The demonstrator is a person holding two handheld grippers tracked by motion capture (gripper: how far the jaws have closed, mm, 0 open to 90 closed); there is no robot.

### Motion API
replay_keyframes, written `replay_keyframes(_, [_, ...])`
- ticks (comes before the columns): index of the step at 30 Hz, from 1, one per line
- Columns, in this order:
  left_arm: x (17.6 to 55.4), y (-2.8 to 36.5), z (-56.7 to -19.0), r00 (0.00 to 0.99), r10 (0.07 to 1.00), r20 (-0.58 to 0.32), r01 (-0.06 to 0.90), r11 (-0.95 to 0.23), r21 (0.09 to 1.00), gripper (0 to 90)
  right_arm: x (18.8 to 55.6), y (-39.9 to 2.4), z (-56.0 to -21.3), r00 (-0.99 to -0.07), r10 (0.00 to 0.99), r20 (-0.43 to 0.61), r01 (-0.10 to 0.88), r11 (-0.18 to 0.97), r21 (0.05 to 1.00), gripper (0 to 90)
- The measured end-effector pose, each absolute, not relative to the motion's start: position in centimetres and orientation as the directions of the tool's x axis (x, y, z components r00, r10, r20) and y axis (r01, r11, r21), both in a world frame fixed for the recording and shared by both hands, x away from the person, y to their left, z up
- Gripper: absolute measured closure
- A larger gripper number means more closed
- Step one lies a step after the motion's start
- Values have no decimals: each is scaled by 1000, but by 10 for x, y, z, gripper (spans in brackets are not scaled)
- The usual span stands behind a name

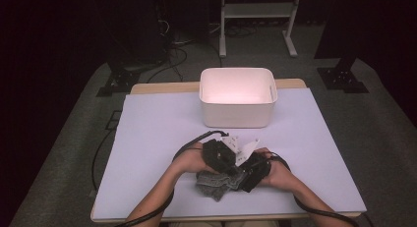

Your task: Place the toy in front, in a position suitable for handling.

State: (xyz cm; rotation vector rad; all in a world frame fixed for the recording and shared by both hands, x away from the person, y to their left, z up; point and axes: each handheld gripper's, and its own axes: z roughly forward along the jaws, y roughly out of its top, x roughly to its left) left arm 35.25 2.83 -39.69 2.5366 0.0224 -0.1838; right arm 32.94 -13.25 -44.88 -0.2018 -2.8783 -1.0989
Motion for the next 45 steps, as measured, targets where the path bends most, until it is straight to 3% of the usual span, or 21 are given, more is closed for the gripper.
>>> replay_keyframes(17, [348, 98, -407, 982, 96, -165, 173, -814, 554, 756, 334, -133, -447, -988, 115, 99, 152, 718, 679, 216])
replay_keyframes(28, [347, 97, -408, 981, 88, -174, 171, -817, 551, 755, 327, -143, -438, -989, 138, 50, 136, 735, 664, 196])
replay_keyframes(33, [347, 94, -407, 981, 85, -175, 168, -820, 547, 755, 328, -164, -434, -981, 171, 96, 188, 684, 705, 227])
replay_keyframes(45, [350, 34, -393, 990, -20, -138, 60, -828, 557, 755, 325, -161, -437, -982, 180, 52, 163, 690, 706, 235])
